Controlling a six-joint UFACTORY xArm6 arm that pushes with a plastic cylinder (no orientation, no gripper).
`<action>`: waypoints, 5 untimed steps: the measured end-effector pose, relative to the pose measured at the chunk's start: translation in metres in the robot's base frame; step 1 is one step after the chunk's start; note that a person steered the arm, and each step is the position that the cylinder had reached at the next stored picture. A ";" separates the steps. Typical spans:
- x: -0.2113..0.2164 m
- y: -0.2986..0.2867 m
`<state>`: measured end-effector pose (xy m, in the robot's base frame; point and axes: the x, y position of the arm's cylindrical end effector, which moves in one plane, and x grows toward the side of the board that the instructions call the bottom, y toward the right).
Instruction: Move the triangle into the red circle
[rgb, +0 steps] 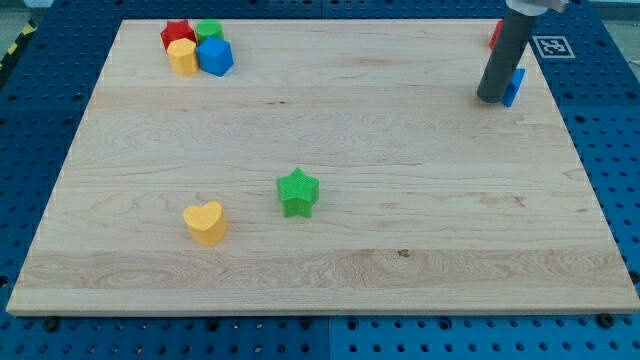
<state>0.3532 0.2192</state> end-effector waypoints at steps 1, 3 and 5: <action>0.023 0.011; -0.025 0.013; -0.020 0.044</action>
<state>0.3336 0.2633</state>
